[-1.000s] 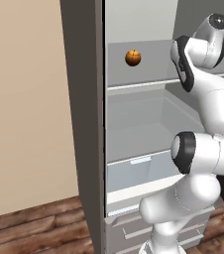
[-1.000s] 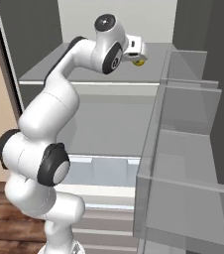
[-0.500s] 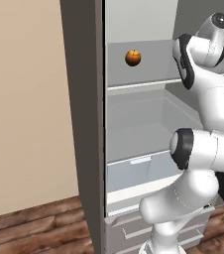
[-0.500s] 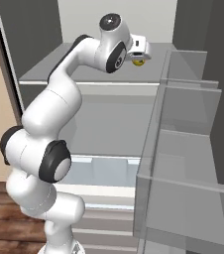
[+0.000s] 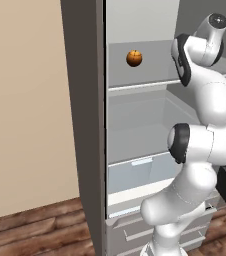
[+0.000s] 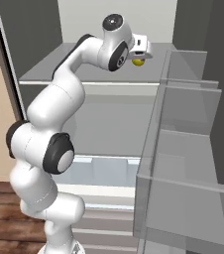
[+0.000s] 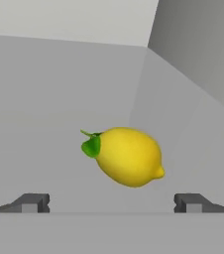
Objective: Open the fridge, remove the orange, lemon, and steak, and place them on any counter.
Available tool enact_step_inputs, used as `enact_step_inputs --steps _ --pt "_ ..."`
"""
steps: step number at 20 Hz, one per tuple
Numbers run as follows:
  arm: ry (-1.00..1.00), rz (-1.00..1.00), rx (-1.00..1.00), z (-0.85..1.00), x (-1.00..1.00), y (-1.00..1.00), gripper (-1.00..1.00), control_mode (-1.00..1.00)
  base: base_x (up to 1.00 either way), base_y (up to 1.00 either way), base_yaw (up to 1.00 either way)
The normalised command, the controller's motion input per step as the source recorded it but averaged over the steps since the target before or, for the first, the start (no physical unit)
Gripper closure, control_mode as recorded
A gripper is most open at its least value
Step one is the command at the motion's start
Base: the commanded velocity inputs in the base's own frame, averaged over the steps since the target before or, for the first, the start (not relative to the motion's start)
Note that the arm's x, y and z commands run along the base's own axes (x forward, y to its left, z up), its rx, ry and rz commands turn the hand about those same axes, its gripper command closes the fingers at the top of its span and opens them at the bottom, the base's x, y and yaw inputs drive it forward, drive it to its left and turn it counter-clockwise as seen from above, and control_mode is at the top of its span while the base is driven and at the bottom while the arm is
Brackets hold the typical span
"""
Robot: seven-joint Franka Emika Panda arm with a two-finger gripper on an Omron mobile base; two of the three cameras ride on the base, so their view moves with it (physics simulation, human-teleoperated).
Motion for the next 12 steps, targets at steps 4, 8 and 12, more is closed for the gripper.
enact_step_inputs --steps 4,8,12 --pt "0.0 0.0 0.0 0.0 0.12 -0.19 -1.0 -1.0 0.0 0.0 0.0" --pt "0.0 0.0 0.0 0.0 0.17 -0.14 -1.0 -1.0 0.0 0.0 0.0" --pt "0.0 0.0 0.0 0.0 0.28 -0.01 -1.0 -1.0 0.0 0.0 0.0"
